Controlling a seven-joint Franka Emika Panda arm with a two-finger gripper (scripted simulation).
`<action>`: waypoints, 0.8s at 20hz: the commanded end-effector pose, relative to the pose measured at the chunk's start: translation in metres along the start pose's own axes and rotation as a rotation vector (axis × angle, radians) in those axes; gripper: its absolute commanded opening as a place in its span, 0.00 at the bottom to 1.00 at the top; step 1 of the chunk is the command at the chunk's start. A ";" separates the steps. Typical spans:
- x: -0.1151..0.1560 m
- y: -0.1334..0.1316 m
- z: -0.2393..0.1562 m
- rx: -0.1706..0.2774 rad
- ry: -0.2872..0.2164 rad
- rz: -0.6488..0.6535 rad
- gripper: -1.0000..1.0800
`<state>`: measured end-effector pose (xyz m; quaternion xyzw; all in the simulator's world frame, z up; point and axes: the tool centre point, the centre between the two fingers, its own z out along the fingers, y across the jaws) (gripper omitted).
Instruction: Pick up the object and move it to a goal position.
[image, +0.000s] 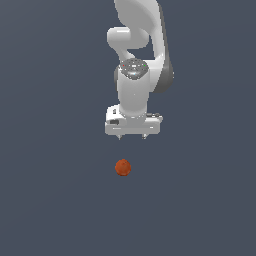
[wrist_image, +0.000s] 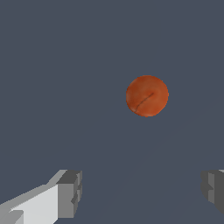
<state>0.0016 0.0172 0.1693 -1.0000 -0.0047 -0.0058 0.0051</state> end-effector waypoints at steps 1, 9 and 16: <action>0.000 0.000 0.000 0.000 0.000 0.000 0.96; 0.000 -0.010 -0.005 0.006 -0.004 -0.039 0.96; 0.000 -0.012 -0.006 0.007 -0.004 -0.048 0.96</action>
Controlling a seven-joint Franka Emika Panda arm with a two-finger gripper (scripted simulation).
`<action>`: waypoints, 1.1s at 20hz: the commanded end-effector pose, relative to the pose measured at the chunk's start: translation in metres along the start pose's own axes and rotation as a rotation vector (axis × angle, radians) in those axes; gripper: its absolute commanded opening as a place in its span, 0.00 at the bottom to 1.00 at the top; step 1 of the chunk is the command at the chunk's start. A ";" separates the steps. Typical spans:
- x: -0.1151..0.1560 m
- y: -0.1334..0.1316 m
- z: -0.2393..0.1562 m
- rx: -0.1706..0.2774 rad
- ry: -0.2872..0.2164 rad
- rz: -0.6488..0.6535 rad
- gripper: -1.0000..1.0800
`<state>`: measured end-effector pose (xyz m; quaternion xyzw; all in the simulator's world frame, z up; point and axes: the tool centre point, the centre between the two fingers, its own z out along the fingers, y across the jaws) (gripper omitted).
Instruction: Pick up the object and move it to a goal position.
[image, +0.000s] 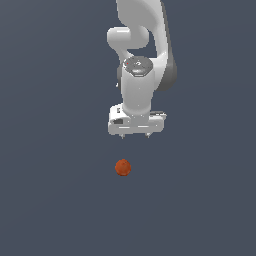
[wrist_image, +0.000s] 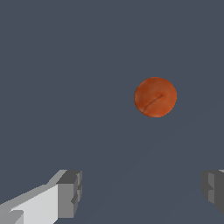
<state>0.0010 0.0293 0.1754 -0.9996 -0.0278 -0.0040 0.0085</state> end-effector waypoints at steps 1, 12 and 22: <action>0.000 0.001 0.001 0.000 0.000 -0.006 0.96; 0.012 0.007 0.010 -0.007 -0.003 -0.134 0.96; 0.033 0.020 0.029 -0.015 -0.009 -0.376 0.96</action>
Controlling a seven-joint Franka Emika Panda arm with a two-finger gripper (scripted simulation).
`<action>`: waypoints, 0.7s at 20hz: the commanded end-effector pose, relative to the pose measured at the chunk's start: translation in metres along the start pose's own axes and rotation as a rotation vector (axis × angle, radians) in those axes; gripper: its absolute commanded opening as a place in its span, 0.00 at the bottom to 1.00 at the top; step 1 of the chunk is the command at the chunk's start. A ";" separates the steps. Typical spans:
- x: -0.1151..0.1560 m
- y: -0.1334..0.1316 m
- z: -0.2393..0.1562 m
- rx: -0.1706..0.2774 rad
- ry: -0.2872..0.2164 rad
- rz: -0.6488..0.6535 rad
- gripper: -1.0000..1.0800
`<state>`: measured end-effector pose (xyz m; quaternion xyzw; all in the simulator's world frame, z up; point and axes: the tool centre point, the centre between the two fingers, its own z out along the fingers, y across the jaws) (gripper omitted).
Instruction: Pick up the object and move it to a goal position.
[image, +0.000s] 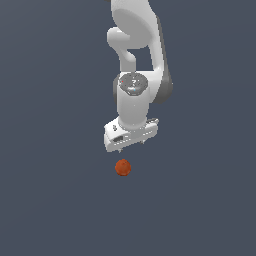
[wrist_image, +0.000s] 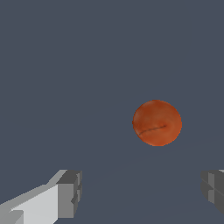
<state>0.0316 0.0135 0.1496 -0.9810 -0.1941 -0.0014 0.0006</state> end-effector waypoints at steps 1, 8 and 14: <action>0.004 0.005 0.006 -0.001 -0.001 -0.067 0.96; 0.014 0.021 0.021 -0.003 -0.004 -0.250 0.96; 0.022 0.034 0.035 -0.002 -0.005 -0.400 0.96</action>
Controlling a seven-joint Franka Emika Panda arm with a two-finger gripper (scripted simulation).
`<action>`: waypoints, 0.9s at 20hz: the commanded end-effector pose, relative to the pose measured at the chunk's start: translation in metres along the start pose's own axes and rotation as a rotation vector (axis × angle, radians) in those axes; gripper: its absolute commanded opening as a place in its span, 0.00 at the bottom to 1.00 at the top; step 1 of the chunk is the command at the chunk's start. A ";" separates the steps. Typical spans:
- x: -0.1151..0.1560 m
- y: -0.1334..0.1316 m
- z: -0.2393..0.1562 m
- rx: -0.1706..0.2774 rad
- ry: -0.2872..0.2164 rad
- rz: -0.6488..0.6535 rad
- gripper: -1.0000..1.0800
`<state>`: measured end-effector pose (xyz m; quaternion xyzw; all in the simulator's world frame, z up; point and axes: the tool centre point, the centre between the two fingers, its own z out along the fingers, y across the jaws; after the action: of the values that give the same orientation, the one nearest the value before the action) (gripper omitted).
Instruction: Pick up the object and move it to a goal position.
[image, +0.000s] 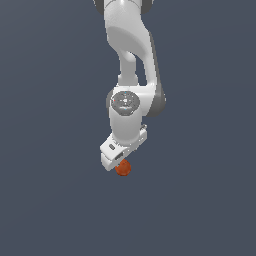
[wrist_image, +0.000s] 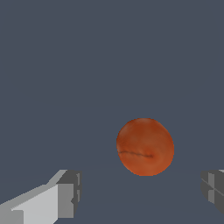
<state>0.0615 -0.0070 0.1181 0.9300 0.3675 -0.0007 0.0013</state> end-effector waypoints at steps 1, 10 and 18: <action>0.001 0.006 0.005 0.000 0.000 -0.060 0.96; 0.002 0.019 0.018 0.001 0.002 -0.195 0.96; 0.002 0.022 0.021 0.002 0.002 -0.222 0.96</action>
<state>0.0779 -0.0220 0.0971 0.8837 0.4680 -0.0003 -0.0001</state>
